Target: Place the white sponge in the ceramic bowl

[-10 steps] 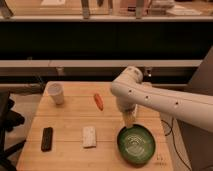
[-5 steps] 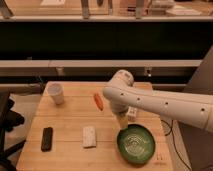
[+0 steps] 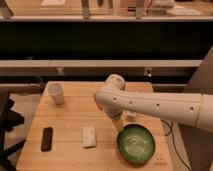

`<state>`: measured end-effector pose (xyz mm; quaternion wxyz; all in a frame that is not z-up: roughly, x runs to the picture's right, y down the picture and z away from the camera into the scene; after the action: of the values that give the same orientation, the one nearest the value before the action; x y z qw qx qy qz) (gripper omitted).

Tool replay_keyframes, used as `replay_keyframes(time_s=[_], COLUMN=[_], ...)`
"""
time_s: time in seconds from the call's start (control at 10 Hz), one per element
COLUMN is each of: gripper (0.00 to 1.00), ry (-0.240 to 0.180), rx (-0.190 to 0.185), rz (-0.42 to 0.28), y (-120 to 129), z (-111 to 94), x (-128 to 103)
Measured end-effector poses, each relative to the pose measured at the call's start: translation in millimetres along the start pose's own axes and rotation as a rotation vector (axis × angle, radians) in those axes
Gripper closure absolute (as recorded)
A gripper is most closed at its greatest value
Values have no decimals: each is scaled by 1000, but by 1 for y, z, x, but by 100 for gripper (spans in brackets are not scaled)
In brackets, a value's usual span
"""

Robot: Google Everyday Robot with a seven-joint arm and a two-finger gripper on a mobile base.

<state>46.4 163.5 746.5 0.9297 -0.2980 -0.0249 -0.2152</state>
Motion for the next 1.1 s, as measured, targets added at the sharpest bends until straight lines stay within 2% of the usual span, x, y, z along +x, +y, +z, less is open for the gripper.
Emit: replay_keyframes(time_s=[0.3,0.8,1.1], gripper=[20,20,20], ry=[1,-9,-9], rx=[-8,-1,-2], rz=[-49,-183,-233], y=[5,10,14], z=[19,20,36], x=[-9,-36,-54])
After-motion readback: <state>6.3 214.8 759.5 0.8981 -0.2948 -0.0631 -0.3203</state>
